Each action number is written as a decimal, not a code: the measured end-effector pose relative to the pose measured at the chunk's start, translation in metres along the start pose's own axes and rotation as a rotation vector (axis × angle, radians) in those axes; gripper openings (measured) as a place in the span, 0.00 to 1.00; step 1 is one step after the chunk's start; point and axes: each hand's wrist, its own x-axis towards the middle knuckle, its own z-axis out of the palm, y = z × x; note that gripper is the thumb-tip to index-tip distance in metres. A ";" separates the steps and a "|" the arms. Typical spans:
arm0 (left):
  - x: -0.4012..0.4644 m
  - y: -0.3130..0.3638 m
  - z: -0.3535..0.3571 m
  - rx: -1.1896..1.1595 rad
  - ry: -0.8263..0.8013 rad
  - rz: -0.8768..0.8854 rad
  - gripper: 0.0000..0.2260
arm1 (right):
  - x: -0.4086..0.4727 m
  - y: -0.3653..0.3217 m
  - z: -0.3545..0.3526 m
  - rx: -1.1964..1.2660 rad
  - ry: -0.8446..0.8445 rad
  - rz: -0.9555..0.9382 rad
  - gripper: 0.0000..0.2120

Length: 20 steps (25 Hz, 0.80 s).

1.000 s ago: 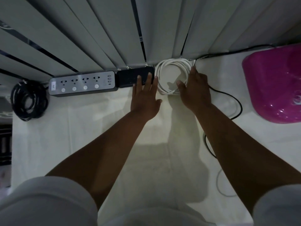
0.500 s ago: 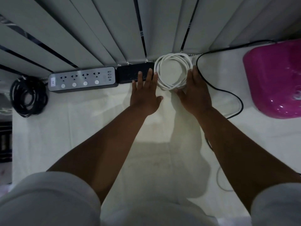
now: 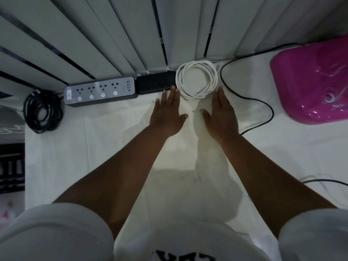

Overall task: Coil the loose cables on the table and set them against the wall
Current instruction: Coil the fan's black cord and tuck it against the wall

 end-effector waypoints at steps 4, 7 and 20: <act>-0.036 0.021 0.006 -0.099 -0.009 0.037 0.36 | -0.043 0.007 -0.015 0.000 0.037 -0.001 0.33; -0.062 0.045 0.014 -0.139 -0.031 0.074 0.35 | -0.083 0.014 -0.028 0.040 0.123 0.006 0.32; -0.134 0.211 0.065 -0.133 -0.022 0.720 0.29 | -0.269 0.119 -0.093 -0.073 0.529 0.302 0.20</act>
